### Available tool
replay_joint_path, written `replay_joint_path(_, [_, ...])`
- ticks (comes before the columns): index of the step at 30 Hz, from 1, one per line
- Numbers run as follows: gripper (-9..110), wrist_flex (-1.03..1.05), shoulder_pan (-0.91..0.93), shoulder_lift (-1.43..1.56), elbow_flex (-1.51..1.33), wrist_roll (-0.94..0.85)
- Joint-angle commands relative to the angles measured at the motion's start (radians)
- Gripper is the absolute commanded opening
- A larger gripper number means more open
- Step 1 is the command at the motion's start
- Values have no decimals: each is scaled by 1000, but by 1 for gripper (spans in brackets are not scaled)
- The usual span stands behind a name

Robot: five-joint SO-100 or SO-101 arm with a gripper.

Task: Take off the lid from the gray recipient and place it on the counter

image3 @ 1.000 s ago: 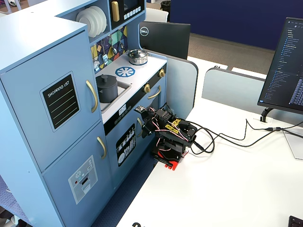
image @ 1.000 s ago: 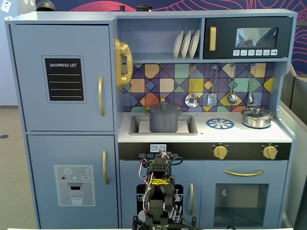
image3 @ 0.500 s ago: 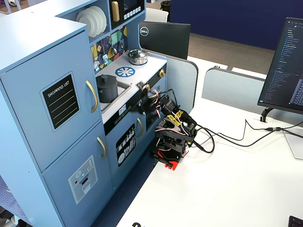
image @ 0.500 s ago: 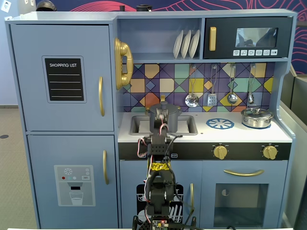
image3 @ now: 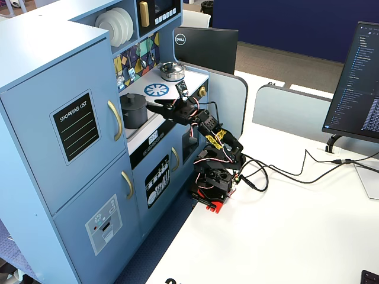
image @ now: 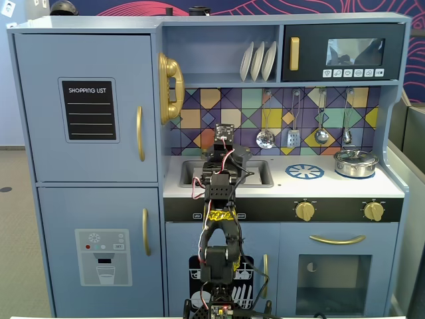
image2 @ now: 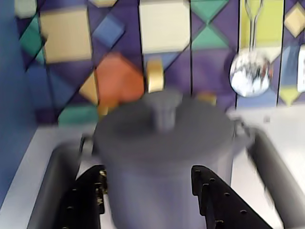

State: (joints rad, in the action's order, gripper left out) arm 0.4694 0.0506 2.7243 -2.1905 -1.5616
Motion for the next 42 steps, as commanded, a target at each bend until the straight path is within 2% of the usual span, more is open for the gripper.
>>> replay_joint_path(1, [15,-124,5,-74,67,-12])
replay_joint_path(14, [14,-301,-9,-334,164,-43])
replay_joint_path(42, [10,-422,-15,-626,321,-37])
